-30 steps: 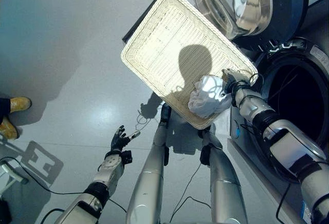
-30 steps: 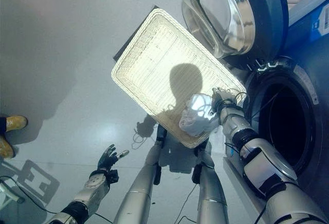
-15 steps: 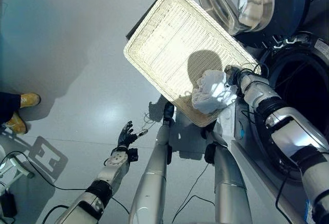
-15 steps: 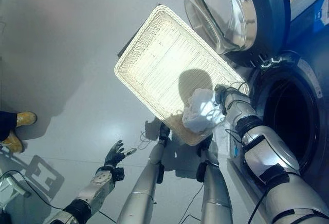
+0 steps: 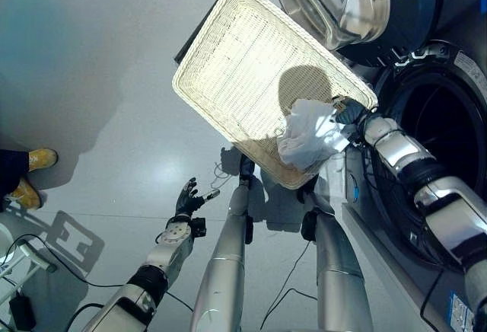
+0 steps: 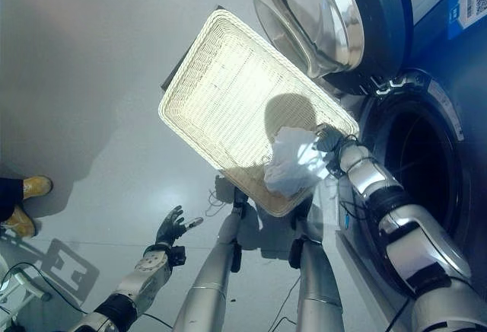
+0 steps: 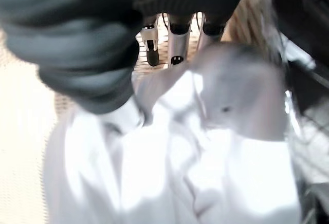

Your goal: Put the clothes into the washing machine.

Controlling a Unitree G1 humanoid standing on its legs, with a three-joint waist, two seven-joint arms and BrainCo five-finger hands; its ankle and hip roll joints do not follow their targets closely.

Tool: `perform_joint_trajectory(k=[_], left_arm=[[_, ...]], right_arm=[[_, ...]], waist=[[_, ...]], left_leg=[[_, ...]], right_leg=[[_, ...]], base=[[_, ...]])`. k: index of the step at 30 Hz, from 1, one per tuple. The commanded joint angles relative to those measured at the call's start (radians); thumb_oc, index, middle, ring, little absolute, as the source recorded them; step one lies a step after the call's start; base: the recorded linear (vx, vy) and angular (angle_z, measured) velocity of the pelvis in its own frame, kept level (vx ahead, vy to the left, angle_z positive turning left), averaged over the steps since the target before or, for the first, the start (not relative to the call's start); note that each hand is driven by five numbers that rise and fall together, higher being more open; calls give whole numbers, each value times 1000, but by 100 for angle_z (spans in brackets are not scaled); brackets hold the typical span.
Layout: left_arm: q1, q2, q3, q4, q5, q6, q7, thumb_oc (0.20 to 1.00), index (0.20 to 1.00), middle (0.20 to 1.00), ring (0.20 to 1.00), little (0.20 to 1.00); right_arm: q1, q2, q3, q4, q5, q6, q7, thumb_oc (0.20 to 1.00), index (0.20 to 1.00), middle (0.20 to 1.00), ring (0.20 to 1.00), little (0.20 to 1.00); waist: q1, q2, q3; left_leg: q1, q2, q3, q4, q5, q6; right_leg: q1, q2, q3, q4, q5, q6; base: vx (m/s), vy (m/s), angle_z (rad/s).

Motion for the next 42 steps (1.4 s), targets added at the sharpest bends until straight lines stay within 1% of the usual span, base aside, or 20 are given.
perform_joint_trajectory(k=[1,5,10,11,16,23,26,28,29,30,31,32,34,35,36,37,38,40,41,42], left_arm=[[49,4,36,-1,7,-22,27,1000,1000,1000,1000,1000],[50,7,48,7,6,-20,24,1000,1000,1000,1000,1000],[44,11,55,20,4,-18,18,1000,1000,1000,1000,1000],[46,15,54,21,1,-15,13,1000,1000,1000,1000,1000],[28,19,48,36,3,-7,3,1000,1000,1000,1000,1000],[16,21,30,39,8,-10,-4,1000,1000,1000,1000,1000],[1,24,14,46,8,-12,-10,1000,1000,1000,1000,1000],[-2,22,12,46,9,-12,-10,1000,1000,1000,1000,1000],[-7,19,7,48,11,-12,-10,1000,1000,1000,1000,1000],[-14,13,0,48,16,-13,-9,1000,1000,1000,1000,1000],[-15,10,-6,45,17,-14,-6,1000,1000,1000,1000,1000],[-17,6,-14,40,20,-15,-2,1000,1000,1000,1000,1000],[-17,6,-14,40,20,-15,-2,1000,1000,1000,1000,1000],[-23,2,-21,37,25,-13,0,1000,1000,1000,1000,1000],[-23,2,-21,37,25,-13,0,1000,1000,1000,1000,1000],[-44,-9,-40,44,25,-9,2,1000,1000,1000,1000,1000],[-56,-16,-48,49,20,-3,0,1000,1000,1000,1000,1000],[-62,-23,-51,53,21,-3,2,1000,1000,1000,1000,1000],[-65,-25,-53,54,19,0,3,1000,1000,1000,1000,1000],[-66,-28,-54,54,17,0,4,1000,1000,1000,1000,1000]], right_arm=[[43,62,16,-64,47,-31,-28,1000,1000,1000,1000,1000],[55,51,1,-99,33,-11,-15,1000,1000,1000,1000,1000],[45,38,21,-110,8,36,66,1000,1000,1000,1000,1000],[40,36,35,-110,5,62,115,1000,1000,1000,1000,1000],[2,48,99,-88,-52,109,230,1000,1000,1000,1000,1000],[-53,71,173,-18,-130,218,399,1000,1000,1000,1000,1000],[-85,97,202,99,-267,227,489,1000,1000,1000,1000,1000],[-92,101,209,118,-283,230,501,1000,1000,1000,1000,1000],[-106,109,220,153,-322,236,528,1000,1000,1000,1000,1000],[-121,118,236,195,-400,250,591,1000,1000,1000,1000,1000],[-123,122,246,215,-415,252,611,1000,1000,1000,1000,1000],[-126,134,248,244,-445,262,671,1000,1000,1000,1000,1000],[-126,134,248,244,-445,262,671,1000,1000,1000,1000,1000],[-131,144,259,266,-431,273,718,1000,1000,1000,1000,1000],[-131,144,259,266,-431,273,718,1000,1000,1000,1000,1000],[-127,185,246,337,-421,284,831,1000,1000,1000,1000,1000],[-127,210,234,374,-450,273,861,1000,1000,1000,1000,1000],[-128,217,236,397,-467,260,873,1000,1000,1000,1000,1000],[-125,222,235,409,-478,249,875,715,715,715,715,715],[-123,224,237,415,-488,239,878,501,501,501,501,501]], waist=[[-21,-30,40],[-27,-35,40],[-27,-38,40],[-24,-36,40],[-13,-36,40],[7,-25,40],[22,-15,40],[24,-13,40],[28,-10,40],[34,-5,40],[37,-2,40],[41,3,40],[41,3,40],[46,9,40],[46,9,40],[55,22,40],[59,32,40],[62,36,40],[62,38,40],[62,39,40]], left_leg=[[24,-81,105,-15,-48,49],[28,-81,105,-15,-50,51],[31,-81,106,-17,-49,51],[34,-83,103,-17,-50,52],[30,-88,96,-15,-49,51],[21,-96,85,-14,-45,51],[12,-100,77,-14,-41,52],[11,-101,77,-14,-41,52],[8,-102,75,-14,-40,52],[4,-103,75,-16,-38,52],[0,-104,75,-15,-38,52],[-5,-104,75,-14,-37,53],[-5,-104,75,-14,-37,53],[-11,-105,74,-12,-36,53],[-11,-105,74,-12,-36,53],[-20,-111,67,-8,-33,55],[-25,-116,63,-2,-32,57],[-29,-118,60,-2,-31,58],[-29,-118,60,-3,-29,58],[-31,-119,60,-4,-28,57]], right_leg=[[57,48,10,-165,95,96],[59,50,15,-164,95,96],[61,47,15,-166,95,97],[66,45,13,-168,94,97],[66,38,5,-173,94,97],[64,32,-5,-179,93,96],[61,26,-13,-183,95,95],[60,26,-14,-183,95,94],[59,24,-16,-185,97,94],[57,20,-21,-190,99,94],[54,18,-24,-189,100,94],[51,15,-29,-189,101,94],[51,15,-29,-189,101,94],[47,12,-32,-188,100,93],[47,12,-32,-188,100,93],[40,7,-34,-184,98,91],[33,6,-31,-176,97,89],[29,5,-31,-176,97,89],[28,4,-31,-177,98,89],[26,4,-30,-178,100,90]], base=[[-9,23,-10],[-5,11,-3],[0,0,0],[0,0,0],[0,0,0],[0,0,0],[0,0,0],[0,0,0],[0,0,0],[9,-14,4],[15,-18,6],[12,-13,5],[6,-3,8],[6,0,13],[23,3,21],[36,18,11],[38,20,18],[16,12,24],[11,7,23],[12,12,17]])
